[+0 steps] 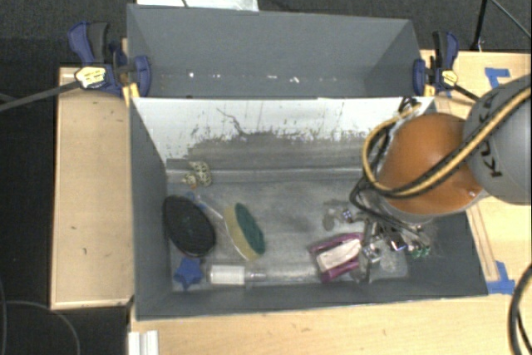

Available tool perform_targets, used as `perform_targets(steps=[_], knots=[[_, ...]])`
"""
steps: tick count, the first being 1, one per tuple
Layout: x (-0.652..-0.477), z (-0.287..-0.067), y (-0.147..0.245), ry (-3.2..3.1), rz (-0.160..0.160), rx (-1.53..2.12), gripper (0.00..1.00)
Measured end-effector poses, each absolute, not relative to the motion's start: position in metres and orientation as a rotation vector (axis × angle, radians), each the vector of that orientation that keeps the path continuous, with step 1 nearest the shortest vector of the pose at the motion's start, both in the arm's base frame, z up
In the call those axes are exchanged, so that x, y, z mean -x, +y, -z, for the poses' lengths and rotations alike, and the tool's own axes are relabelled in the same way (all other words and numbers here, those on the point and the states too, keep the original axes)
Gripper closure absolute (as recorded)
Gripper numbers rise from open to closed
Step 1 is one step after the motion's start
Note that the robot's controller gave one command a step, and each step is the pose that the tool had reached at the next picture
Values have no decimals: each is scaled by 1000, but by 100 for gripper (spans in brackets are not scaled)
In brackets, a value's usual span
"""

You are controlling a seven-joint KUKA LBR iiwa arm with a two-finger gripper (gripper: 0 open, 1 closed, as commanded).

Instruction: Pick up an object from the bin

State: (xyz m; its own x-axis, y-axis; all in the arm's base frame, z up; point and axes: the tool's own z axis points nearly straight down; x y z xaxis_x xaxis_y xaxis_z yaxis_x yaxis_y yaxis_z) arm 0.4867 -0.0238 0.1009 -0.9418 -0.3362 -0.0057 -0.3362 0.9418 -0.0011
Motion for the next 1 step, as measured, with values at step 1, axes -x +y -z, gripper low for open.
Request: perform_targets(steps=[1], knots=[[-492, -121, -35, 3003, 2, 905, 0]])
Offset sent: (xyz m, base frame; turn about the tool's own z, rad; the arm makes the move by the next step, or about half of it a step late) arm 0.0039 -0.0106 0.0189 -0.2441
